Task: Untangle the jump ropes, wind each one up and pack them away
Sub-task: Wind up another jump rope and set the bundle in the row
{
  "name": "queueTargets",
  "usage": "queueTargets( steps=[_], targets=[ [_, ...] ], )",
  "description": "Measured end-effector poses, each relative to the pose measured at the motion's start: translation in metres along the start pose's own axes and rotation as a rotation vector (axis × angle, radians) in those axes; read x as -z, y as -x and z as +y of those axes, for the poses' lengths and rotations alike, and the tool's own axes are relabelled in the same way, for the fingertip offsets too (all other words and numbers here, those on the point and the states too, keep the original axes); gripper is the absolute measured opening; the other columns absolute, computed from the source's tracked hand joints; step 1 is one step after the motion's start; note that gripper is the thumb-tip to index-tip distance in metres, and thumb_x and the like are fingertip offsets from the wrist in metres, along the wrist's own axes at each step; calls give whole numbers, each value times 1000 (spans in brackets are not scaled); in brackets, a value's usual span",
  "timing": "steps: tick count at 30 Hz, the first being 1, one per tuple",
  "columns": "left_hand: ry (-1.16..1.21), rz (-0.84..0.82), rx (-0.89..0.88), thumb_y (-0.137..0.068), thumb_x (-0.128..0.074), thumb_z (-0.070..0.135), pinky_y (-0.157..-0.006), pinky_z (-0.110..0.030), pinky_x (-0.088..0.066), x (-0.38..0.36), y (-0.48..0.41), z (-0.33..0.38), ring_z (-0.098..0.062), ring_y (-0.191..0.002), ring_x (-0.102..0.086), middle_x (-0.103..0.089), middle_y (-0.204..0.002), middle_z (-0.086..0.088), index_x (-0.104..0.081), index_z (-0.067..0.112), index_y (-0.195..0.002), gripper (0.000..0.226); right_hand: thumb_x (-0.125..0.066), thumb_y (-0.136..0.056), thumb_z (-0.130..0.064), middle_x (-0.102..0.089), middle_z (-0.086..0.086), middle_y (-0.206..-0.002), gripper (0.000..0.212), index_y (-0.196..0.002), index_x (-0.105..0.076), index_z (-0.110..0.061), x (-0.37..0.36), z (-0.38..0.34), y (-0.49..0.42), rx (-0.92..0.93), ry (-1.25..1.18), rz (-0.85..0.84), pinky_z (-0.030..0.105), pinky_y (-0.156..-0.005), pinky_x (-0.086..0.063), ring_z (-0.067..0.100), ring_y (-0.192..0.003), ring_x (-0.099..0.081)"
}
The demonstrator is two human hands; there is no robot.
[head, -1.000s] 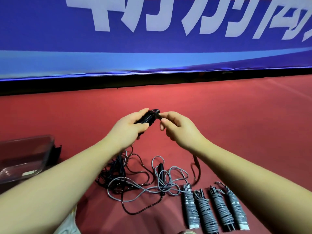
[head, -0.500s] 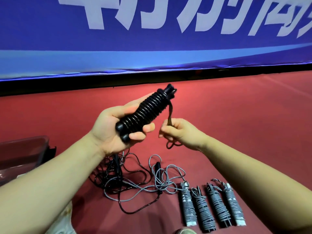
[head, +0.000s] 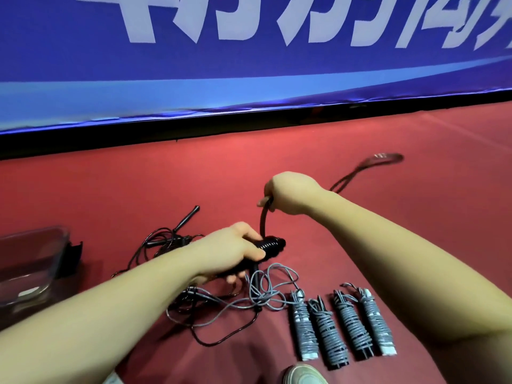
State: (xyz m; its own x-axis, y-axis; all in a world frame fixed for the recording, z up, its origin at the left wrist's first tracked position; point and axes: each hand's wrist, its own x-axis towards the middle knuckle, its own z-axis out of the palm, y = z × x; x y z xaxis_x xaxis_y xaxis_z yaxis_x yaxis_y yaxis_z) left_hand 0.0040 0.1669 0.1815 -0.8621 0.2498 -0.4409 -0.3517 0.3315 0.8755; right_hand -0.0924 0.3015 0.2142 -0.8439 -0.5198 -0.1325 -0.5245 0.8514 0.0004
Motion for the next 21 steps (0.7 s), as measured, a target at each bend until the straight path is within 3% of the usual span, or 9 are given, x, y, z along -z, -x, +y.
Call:
queueTargets(
  steps=[5, 10, 12, 15, 19, 21],
  targets=[
    [89, 264, -39, -89, -56, 3, -33, -17, -31, 25, -16, -7, -19, -51, -46, -52, -92, -8, -39, 19, -131, 48, -52, -93, -25, -51, 7, -80, 23, -97, -65, -6, 2, -23, 5, -11, -8, 95, 28, -63, -34, 29, -80, -54],
    [150, 362, -148, -91, -51, 2, -34, -16, -30, 49, -18, -1, -19, -54, -46, -53, -75, -9, -48, 19, -136, 48, -39, -99, -32, -55, 8, -87, 34, -103, -59, -5, 3, -39, 8, 24, -171, 143, 29, -65, -33, 26, -81, -49],
    [154, 403, -177, -92, -52, 3, -35, -17, -31, 57, -15, -1, -18, -55, -47, -54, -74, -8, -50, 23, -132, 45, -33, -101, -34, -59, 7, -84, 41, -105, -61, -6, 1, -37, 11, 23, -421, 140, 30, -65, -37, 24, -76, -53],
    [127, 442, -224, -92, -52, 4, -36, -18, -33, 64, -11, -7, -18, -57, -48, -55, -77, -8, -48, 26, -133, 47, -37, -101, -27, -48, -3, -63, 34, -101, -66, -10, -4, -31, 19, 19, -948, 55, 22, -50, -31, 11, -52, -39],
    [87, 410, -274, -93, -49, 1, -38, -20, -32, 64, -9, -11, -17, -59, -47, -54, -125, 4, -38, 24, -141, 54, -48, -97, -24, -44, -9, -57, 22, -102, -66, -13, -19, -33, 26, 73, -901, 60, 16, -48, -31, 6, -47, -37],
    [109, 398, -285, -93, -49, 0, -40, -21, -32, 65, -9, -10, -17, -58, -46, -48, -129, 9, -37, 26, -143, 58, -51, -96, -24, -44, -11, -55, 20, -102, -65, -12, -21, -32, 26, 52, -894, 114, 15, -49, -31, 0, -43, -38]
  ],
)
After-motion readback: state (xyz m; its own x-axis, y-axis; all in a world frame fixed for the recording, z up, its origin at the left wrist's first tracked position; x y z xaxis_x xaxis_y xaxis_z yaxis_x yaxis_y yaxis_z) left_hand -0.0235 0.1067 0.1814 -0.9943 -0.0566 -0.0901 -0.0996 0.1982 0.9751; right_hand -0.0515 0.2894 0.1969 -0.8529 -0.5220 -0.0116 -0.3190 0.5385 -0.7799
